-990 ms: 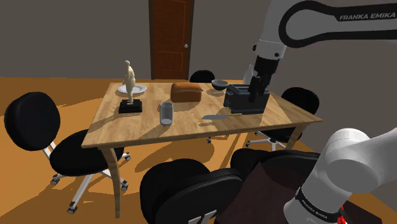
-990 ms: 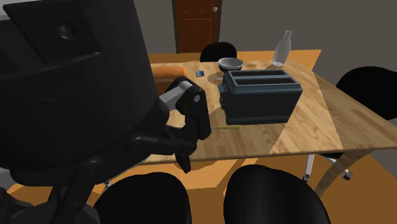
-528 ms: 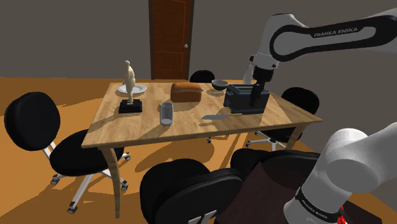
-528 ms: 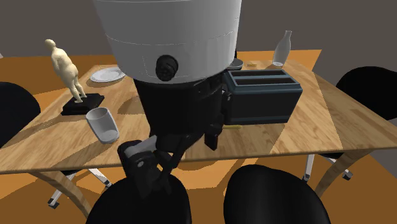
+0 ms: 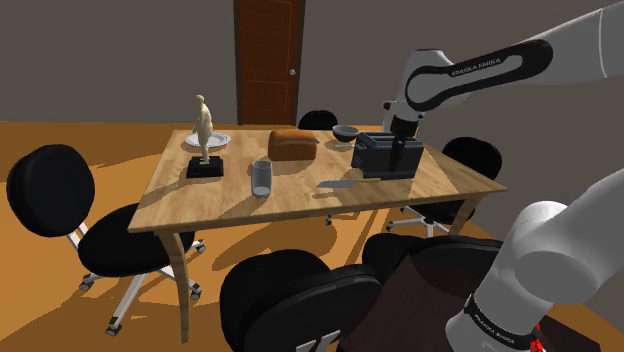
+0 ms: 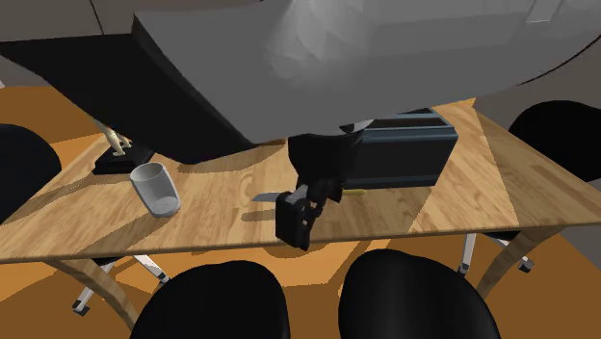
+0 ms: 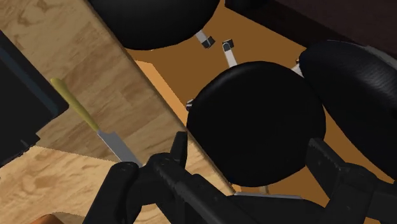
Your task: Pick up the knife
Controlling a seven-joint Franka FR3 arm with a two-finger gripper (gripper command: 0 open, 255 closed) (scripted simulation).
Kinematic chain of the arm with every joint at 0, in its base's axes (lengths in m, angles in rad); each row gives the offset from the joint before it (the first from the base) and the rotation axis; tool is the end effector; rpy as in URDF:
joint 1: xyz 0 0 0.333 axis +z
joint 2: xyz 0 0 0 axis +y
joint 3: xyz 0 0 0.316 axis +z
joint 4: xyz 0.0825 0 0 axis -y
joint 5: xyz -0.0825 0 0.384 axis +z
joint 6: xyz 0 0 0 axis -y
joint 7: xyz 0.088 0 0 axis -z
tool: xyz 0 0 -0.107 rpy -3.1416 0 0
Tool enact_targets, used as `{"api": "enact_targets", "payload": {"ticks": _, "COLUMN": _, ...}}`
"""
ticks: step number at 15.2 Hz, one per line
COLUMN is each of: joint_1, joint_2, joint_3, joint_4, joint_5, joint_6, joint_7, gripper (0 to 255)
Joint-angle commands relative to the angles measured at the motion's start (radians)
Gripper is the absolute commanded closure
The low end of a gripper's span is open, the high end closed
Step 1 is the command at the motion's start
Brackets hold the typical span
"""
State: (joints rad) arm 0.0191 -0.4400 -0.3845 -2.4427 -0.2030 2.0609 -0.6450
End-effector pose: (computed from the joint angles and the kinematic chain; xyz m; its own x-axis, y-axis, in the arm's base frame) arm 0.3887 -0.1658 0.4523 0.9196 0.3927 0.0156 0.3918 -0.9192 0.0390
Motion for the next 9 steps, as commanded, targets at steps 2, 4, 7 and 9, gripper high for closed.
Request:
{"api": "enact_targets", "payload": {"ticks": 2, "joint_1": 0.024, "joint_2": 0.124, "joint_3": -0.072, "joint_4": 0.048, "joint_5": 0.025, "joint_6": 0.078, "joint_7": -0.144, "gripper": 0}}
{"api": "enact_targets", "payload": {"ticks": 4, "joint_1": 0.042, "joint_2": 0.208, "joint_3": -0.115, "joint_4": 0.09, "joint_5": 0.06, "joint_6": 0.118, "joint_7": -0.243, "gripper": 0}}
{"api": "enact_targets", "payload": {"ticks": 7, "joint_1": 0.06, "joint_2": 0.346, "joint_3": -0.166, "joint_4": 0.165, "joint_5": 0.141, "joint_6": 0.166, "joint_7": -0.403, "gripper": 0}}
{"api": "enact_targets", "payload": {"ticks": 9, "joint_1": 0.062, "joint_2": 0.443, "joint_3": -0.185, "joint_4": 0.223, "joint_5": 0.21, "joint_6": 0.188, "joint_7": -0.515, "gripper": 0}}
